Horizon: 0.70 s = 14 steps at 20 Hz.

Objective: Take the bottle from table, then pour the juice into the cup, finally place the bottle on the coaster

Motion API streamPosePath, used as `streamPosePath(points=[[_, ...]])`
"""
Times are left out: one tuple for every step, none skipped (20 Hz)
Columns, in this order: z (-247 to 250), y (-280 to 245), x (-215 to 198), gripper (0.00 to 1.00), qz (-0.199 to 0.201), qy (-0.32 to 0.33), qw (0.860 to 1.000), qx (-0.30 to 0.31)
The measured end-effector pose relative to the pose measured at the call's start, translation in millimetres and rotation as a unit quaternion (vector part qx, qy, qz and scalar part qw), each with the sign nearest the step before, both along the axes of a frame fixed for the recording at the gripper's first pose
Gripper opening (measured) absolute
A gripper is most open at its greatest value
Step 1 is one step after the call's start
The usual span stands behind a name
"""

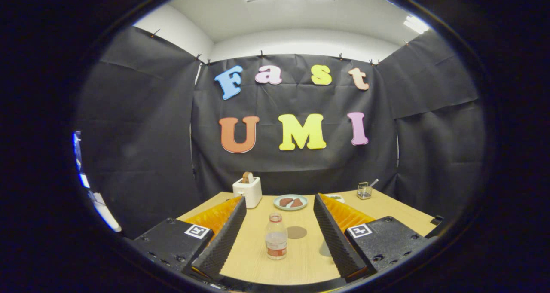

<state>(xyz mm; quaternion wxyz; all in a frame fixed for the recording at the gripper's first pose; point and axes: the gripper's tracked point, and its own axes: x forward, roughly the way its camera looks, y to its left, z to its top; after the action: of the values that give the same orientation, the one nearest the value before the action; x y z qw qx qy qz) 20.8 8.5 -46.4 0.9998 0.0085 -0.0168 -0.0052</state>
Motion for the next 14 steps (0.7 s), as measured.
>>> streamPosePath(points=[[-6.4,0.4,4.3,1.0,-0.001,0.003,1.0,0.002],[-12.4,1.5,9.5,1.0,-0.002,0.006,1.0,0.004],[-17.3,1.7,14.0,1.0,-0.004,0.008,1.0,0.006],[-21.0,2.6,17.4,1.0,-0.006,0.005,1.0,0.005],[-25.1,4.3,22.2,1.0,-0.006,-0.001,1.0,0.003],[-29.7,5.7,27.2,1.0,-0.006,-0.006,1.0,0.0],[-39.1,7.6,32.1,1.0,-0.006,-0.007,1.0,-0.001],[-49.5,8.7,37.3,1.0,-0.005,-0.004,1.0,0.001],[-58.9,9.9,44.7,1.0,-0.003,0.0,1.0,0.001],[-69.7,9.2,50.2,1.0,-0.006,0.006,1.0,0.0],[-79.9,8.6,56.4,1.0,-0.008,0.012,1.0,-0.004],[-88.8,9.1,61.8,1.0,-0.009,0.016,1.0,-0.008],[-97.1,9.4,66.9,1.0,-0.01,0.019,1.0,-0.011],[-105.1,8.6,71.6,1.0,-0.011,0.021,1.0,-0.014]])
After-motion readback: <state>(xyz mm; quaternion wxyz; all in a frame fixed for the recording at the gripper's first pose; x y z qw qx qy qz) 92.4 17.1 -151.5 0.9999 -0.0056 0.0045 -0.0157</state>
